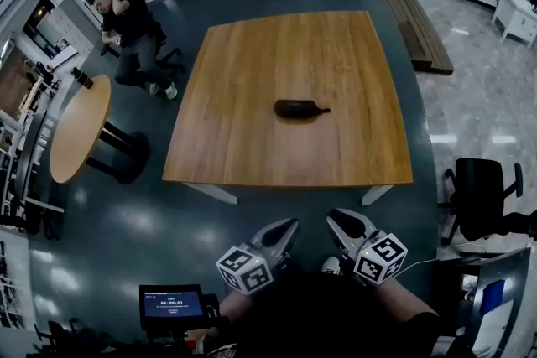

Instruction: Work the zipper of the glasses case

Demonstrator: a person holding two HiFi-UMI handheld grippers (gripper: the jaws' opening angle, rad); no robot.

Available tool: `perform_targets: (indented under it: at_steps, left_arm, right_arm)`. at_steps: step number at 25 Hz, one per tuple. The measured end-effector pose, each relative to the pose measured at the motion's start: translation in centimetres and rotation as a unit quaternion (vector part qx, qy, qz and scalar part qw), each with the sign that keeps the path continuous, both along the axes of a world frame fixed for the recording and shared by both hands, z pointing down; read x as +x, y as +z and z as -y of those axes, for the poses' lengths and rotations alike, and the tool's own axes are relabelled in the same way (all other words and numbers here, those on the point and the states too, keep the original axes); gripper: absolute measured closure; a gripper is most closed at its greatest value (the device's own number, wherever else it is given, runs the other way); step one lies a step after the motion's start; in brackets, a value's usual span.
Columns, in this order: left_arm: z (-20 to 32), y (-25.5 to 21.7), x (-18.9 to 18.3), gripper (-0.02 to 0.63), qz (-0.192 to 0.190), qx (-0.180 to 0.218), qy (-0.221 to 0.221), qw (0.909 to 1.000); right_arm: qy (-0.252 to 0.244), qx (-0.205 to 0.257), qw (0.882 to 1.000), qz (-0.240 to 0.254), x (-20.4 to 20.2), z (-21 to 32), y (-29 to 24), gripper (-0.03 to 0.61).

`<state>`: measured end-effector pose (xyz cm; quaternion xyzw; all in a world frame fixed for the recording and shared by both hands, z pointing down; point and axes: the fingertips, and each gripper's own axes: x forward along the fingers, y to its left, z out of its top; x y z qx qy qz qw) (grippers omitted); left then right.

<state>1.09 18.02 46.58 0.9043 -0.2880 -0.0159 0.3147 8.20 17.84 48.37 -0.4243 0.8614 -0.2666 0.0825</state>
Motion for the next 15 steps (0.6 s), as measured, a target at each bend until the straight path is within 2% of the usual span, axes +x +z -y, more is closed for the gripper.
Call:
perform_targets:
  at_steps: [2, 5, 8, 15]
  left_arm:
    - [1.2, 0.5, -0.8, 0.611, 0.000, -0.006, -0.016, 0.9998]
    - [3.6, 1.3, -1.7, 0.611, -0.003, -0.018, -0.032, 0.9993]
    - [6.6, 2.2, -2.1, 0.611, -0.009, -0.027, -0.031, 0.9991]
    - [16.3, 2.1, -3.8, 0.611, -0.020, -0.029, 0.001, 0.9994]
  right_arm:
    - [-0.010, 0.003, 1.000, -0.015, -0.5, 1.0, 0.7, 0.499]
    - [-0.026, 0.012, 0.998, -0.064, -1.4, 3.1, 1.9, 0.495]
    - [-0.030, 0.012, 0.994, -0.104, -1.9, 5.4, 3.2, 0.487]
    - [0.027, -0.050, 0.993, -0.104, -1.0, 15.4, 5.8, 0.486]
